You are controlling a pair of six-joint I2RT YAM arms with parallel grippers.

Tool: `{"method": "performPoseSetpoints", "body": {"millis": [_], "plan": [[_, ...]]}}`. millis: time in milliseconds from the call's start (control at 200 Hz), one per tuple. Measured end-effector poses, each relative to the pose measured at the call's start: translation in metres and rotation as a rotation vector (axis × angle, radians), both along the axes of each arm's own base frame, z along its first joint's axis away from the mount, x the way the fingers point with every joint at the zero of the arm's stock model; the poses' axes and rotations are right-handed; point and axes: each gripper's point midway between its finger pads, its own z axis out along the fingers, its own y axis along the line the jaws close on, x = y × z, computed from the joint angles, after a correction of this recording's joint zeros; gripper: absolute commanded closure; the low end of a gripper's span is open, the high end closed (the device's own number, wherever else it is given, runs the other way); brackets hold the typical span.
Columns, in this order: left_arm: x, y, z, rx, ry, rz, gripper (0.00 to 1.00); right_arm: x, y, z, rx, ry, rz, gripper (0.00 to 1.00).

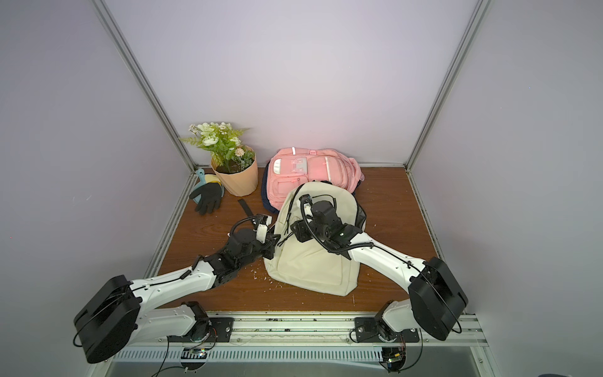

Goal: Zip up the backpack
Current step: Adjust the backpack at the center of the board, then zip the zipper on the backpack.

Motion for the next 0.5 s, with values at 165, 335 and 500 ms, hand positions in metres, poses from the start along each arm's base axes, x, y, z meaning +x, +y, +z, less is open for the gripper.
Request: {"method": "performPoseSetpoints", "body": {"millis": [165,335,500], "plan": [[-0.006,-0.004,0.003,-0.006,-0.009,-0.023,1.00,0.013,0.005,-0.001,-0.013,-0.004,-0.028,0.62],[-0.008,-0.006,0.008,-0.016,-0.023,-0.034,1.00,0.018,0.007,-0.005,-0.022,-0.004,-0.043,0.63],[-0.010,-0.008,0.008,-0.015,-0.025,-0.044,1.00,0.022,0.010,-0.003,-0.020,-0.006,-0.045,0.63]]}}
